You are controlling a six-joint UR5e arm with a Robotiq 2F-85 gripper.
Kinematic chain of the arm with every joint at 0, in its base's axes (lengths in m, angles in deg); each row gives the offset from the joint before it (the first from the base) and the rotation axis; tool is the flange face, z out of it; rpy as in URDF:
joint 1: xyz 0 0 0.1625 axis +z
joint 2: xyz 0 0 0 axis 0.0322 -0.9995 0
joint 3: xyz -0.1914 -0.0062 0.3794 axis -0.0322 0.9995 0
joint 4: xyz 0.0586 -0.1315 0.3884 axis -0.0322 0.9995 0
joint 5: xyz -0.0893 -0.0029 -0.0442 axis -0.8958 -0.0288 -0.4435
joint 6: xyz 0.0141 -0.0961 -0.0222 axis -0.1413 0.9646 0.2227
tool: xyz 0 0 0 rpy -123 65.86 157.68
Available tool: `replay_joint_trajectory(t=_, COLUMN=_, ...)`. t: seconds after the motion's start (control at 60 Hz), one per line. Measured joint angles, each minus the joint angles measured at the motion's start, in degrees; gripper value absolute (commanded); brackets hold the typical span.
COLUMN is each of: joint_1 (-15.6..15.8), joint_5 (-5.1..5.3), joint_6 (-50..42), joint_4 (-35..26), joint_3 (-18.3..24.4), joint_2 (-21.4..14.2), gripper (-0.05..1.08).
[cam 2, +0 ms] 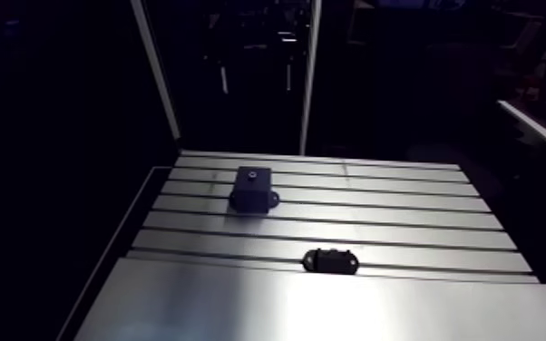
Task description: Pick up the M10 bolt and insert it into the hole until fully seated.
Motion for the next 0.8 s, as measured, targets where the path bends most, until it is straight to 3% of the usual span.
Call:
replay_joint_trajectory(t=0.517, joint_1=-4.44, joint_5=-0.03, joint_6=-0.33, joint_4=-2.35, joint_3=-3.53, joint_2=-10.95, gripper=0.01)
replay_joint_trajectory(t=0.8, joint_1=-6.11, joint_5=0.01, joint_6=-0.08, joint_4=-1.78, joint_3=-5.84, joint_2=-12.92, gripper=0.02)
